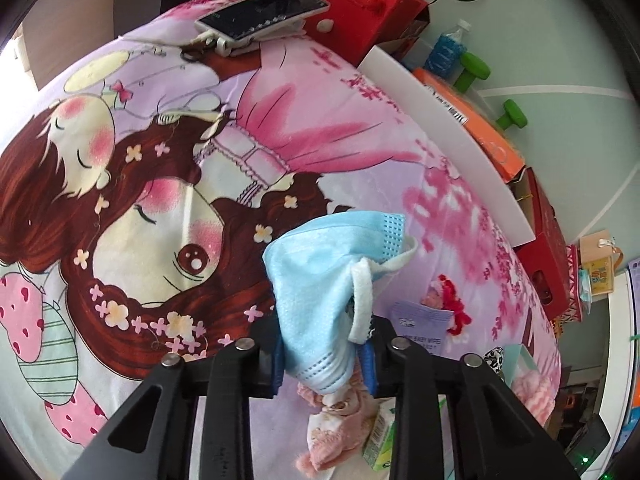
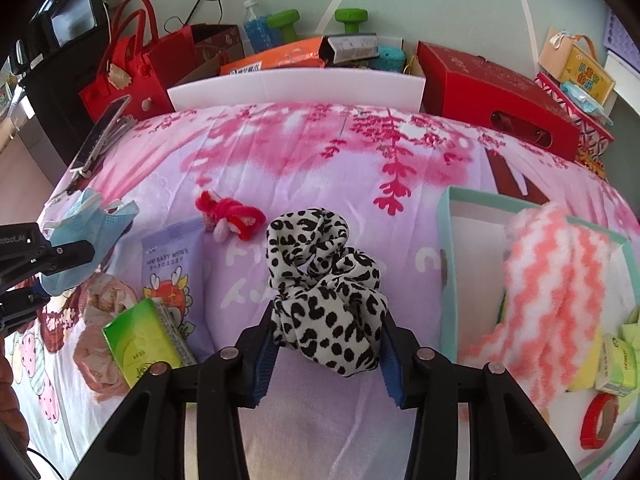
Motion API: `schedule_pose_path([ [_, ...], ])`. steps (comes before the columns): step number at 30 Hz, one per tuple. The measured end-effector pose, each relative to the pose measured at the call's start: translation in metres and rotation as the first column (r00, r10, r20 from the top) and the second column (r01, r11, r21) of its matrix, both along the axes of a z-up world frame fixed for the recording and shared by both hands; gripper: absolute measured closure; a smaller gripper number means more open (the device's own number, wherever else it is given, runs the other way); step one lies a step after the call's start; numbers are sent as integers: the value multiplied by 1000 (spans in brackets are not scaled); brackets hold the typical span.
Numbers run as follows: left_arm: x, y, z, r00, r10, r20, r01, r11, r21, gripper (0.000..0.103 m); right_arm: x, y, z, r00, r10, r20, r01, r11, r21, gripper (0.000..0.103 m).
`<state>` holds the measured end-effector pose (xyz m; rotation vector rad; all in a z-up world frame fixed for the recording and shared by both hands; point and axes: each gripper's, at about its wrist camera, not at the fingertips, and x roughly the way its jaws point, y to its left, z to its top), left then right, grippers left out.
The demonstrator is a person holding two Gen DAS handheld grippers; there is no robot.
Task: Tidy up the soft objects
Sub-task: 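Lift and carry the mask with the left gripper while the right gripper carries the scrunchie over the tray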
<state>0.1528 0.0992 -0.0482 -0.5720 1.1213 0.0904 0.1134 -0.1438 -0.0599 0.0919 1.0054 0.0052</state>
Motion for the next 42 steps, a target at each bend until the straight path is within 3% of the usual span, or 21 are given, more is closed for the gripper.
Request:
schedule_pose_path([
  [6, 0, -1, 19, 999, -12, 43, 12, 1000, 13, 80, -5, -5, 17, 999, -11, 45, 11, 1000, 3, 57],
  [19, -17, -9, 55, 989, -28, 146, 26, 1000, 15, 80, -22, -19, 55, 986, -45, 160, 44, 999, 16, 57],
  [28, -19, -41, 66, 978, -110, 176, 106, 994, 30, 80, -31, -39, 65, 977, -97, 190, 92, 995, 35, 57],
  [36, -23, -77, 70, 963, -195, 188, 188, 981, 54, 80, -42, -74, 71, 959, -196, 204, 190, 981, 46, 57],
  [42, -27, -108, 76, 941, -267, 207, 257, 963, 78, 80, -58, -120, 71, 926, -324, 196, 315, 946, 75, 57],
])
